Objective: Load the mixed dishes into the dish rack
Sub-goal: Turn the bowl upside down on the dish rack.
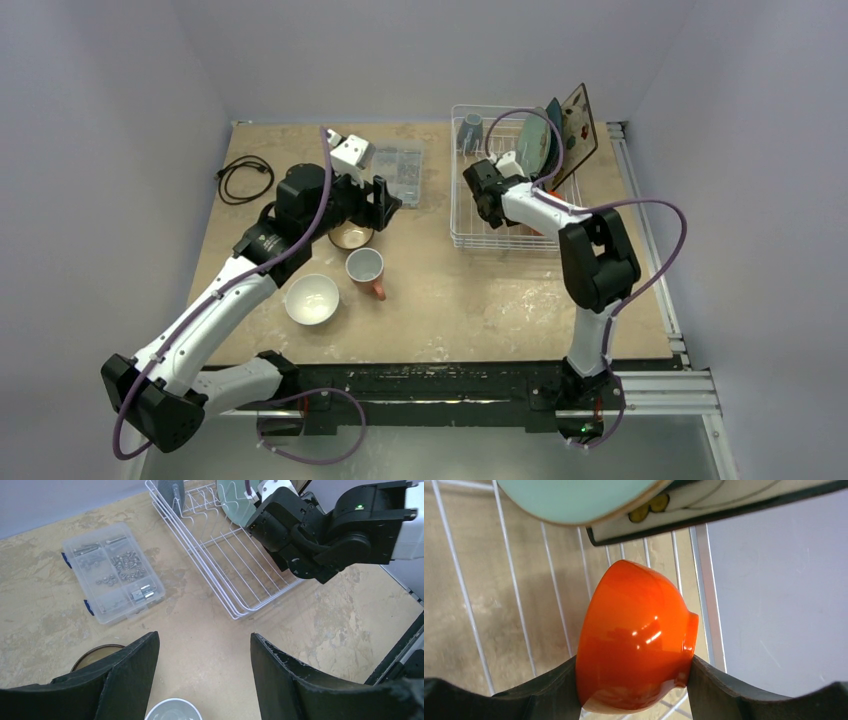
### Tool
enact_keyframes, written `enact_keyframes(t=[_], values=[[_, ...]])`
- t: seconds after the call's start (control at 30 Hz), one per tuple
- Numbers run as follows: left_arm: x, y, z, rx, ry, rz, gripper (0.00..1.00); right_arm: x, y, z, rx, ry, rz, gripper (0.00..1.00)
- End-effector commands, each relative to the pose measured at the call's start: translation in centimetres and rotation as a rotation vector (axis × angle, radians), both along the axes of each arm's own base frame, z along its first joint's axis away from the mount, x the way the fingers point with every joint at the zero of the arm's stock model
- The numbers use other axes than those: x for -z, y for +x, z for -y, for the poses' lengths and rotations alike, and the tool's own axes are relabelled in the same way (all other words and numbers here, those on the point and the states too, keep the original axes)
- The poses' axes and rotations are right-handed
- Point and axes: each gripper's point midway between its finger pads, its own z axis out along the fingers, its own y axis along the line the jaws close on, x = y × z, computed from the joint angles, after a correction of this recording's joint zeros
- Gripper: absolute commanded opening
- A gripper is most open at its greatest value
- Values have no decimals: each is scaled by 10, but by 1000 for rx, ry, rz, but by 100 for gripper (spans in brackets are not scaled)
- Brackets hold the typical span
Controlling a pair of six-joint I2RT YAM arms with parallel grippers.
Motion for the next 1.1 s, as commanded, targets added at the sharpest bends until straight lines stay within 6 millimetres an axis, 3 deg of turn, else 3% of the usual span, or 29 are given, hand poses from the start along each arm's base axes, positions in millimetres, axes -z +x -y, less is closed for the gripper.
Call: enact_keyframes(t=[0.0,0.27,0.53,0.83,1.07], values=[[-9,-1,5,23,-24,17,66,-26,-24,3,17,83,30,26],[-7,-1,5,24,-22,11,66,-4,-46,10,34,22,-75,31],[-6,-1,5,20,-17,10,66,3,-48,10,30,22,-88,47],[-6,1,4,18,-11,13,66,6,-43,5,16,36,-109,75],[-5,0,5,24,-9,12,66,-2,-43,-18,-70,113,-110,87]])
